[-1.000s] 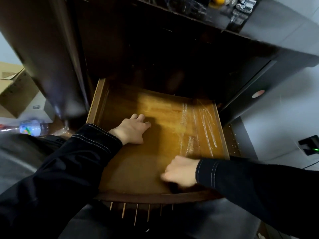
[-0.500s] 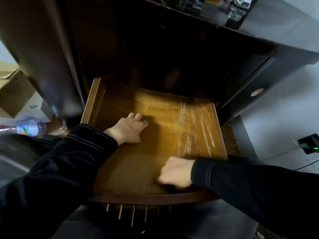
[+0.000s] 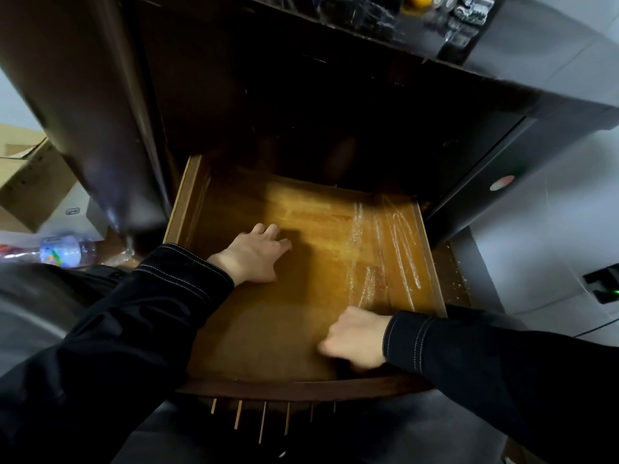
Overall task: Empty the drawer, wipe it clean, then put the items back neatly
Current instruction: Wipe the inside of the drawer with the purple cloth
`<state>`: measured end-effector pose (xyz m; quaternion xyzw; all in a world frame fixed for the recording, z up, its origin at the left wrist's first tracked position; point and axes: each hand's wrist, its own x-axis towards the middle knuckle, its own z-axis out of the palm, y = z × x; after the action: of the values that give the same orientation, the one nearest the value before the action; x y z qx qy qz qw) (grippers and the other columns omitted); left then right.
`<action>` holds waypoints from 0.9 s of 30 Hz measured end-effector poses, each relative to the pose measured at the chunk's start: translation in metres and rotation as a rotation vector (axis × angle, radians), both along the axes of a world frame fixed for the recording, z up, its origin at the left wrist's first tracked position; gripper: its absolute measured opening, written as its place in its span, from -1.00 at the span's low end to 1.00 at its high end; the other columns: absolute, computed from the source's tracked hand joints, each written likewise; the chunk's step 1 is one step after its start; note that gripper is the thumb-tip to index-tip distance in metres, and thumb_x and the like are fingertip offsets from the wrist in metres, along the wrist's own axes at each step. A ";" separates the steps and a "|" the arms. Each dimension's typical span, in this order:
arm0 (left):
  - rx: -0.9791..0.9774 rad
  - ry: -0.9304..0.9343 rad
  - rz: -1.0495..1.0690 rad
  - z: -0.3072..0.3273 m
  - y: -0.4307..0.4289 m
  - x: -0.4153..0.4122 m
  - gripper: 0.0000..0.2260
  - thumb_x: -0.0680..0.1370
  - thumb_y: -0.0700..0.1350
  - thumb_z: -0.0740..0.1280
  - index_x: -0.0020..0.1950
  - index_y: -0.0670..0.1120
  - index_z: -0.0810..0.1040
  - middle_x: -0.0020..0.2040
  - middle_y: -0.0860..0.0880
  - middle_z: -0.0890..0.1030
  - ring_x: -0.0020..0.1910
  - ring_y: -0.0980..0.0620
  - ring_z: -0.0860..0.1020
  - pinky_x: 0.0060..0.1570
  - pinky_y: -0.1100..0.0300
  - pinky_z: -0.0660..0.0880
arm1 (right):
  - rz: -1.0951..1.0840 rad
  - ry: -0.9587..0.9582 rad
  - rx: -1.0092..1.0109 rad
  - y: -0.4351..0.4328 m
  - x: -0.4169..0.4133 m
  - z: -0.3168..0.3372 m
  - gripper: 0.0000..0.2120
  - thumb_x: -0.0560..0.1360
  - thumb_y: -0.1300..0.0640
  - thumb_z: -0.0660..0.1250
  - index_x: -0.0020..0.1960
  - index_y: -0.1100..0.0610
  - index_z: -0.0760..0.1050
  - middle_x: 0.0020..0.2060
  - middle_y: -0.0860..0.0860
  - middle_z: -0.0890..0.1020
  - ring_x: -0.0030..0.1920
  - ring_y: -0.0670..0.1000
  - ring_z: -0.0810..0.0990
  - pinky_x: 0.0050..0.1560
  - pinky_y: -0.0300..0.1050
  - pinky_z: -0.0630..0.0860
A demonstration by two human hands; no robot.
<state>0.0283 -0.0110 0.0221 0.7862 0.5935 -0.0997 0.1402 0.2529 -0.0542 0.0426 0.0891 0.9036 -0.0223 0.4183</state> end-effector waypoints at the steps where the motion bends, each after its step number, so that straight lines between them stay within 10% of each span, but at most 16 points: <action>1: -0.001 0.001 0.001 0.000 0.000 0.000 -0.36 0.51 0.04 0.39 0.55 0.09 0.22 0.44 -0.08 0.25 0.36 -0.13 0.30 0.20 -0.01 0.48 | -0.032 0.002 0.000 0.007 0.001 -0.001 -0.88 0.54 0.22 0.36 0.05 0.15 0.46 -0.12 0.11 0.63 -0.14 0.15 0.61 -0.24 -0.03 0.40; 11: 0.029 -0.004 0.008 -0.003 0.001 -0.001 -0.37 0.52 0.03 0.37 0.55 0.09 0.23 0.42 -0.08 0.27 0.34 -0.11 0.31 0.18 0.02 0.46 | -0.414 0.096 0.352 0.143 -0.017 0.010 -0.82 0.57 0.01 0.38 0.08 0.03 0.42 -0.15 -0.03 0.54 -0.16 0.02 0.51 -0.18 -0.10 0.46; 18: 0.001 -0.021 0.012 0.003 -0.001 -0.001 -0.40 0.52 0.00 0.35 0.54 0.10 0.24 0.44 -0.07 0.25 0.34 -0.11 0.30 0.19 0.02 0.49 | -0.199 -0.063 0.081 0.031 0.005 0.000 -0.75 0.53 0.06 0.44 0.13 0.11 0.46 -0.31 -0.02 0.45 -0.35 -0.04 0.44 -0.44 -0.13 0.33; 27: -0.008 -0.004 0.015 0.001 0.001 -0.001 -0.39 0.54 -0.03 0.34 0.56 0.08 0.21 0.44 -0.09 0.25 0.35 -0.12 0.30 0.19 0.01 0.50 | -0.508 0.109 0.280 0.135 0.003 0.011 -0.82 0.54 0.00 0.40 0.09 0.01 0.47 -0.15 -0.05 0.56 -0.13 0.01 0.53 -0.14 -0.12 0.47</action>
<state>0.0274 -0.0097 0.0233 0.7814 0.5987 -0.0996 0.1455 0.2562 0.0808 0.0541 0.3680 0.8679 -0.0061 0.3336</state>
